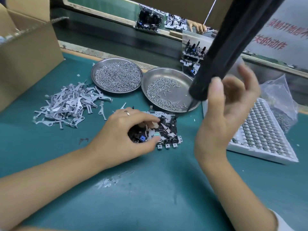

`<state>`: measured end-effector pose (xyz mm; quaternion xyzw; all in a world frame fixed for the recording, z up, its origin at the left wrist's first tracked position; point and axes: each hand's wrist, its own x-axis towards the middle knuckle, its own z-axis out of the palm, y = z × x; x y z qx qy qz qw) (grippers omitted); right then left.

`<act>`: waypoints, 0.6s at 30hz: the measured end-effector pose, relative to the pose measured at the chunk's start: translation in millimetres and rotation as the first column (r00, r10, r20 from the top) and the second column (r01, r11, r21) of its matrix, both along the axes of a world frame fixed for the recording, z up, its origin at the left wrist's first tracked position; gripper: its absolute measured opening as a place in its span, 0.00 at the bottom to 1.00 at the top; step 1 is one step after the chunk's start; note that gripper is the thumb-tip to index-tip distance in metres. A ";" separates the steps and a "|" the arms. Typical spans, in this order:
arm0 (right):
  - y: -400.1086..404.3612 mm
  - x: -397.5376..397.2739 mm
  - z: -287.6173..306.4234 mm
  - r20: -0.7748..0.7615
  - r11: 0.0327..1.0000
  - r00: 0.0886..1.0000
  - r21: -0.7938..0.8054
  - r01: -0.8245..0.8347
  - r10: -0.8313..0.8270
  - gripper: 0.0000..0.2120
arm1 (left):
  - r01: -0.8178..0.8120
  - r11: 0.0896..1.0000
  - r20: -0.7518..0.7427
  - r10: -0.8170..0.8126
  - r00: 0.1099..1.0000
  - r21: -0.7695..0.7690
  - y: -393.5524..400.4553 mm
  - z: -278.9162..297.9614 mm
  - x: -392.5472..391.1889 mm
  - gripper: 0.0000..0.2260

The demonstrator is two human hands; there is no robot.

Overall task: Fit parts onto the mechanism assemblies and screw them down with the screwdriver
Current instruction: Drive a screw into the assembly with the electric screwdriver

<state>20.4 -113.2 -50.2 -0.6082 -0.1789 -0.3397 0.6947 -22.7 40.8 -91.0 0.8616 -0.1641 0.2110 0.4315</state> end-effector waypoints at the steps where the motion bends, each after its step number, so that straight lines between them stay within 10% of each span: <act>1: -2.8 -5.6 -8.9 0.015 0.995 0.995 -0.018 0.102 -0.101 0.13 | -0.026 0.999 0.024 0.027 0.999 -0.041 0.7 2.0 0.9 0.13; 4: 3.0 -27.5 -32.7 0.055 0.899 0.998 -0.436 0.041 -0.019 0.09 | -0.151 0.974 0.088 0.167 0.982 -0.166 6.2 7.5 5.2 0.08; 6: 13.5 -37.0 -45.2 0.076 0.549 0.994 -0.835 0.017 0.085 0.17 | -0.221 0.957 0.115 0.245 0.963 -0.187 11.4 8.9 8.5 0.08; 9: 23.1 -40.6 -49.2 0.097 0.081 0.995 -0.992 0.095 0.031 0.18 | -0.276 0.947 0.148 0.300 0.942 -0.163 17.3 10.1 12.6 0.08; 18: -21.4 -99.3 -38.4 0.068 -0.011 0.997 -0.998 0.068 0.022 0.12 | -0.251 0.966 0.220 0.259 0.941 -0.061 20.6 3.8 11.6 0.13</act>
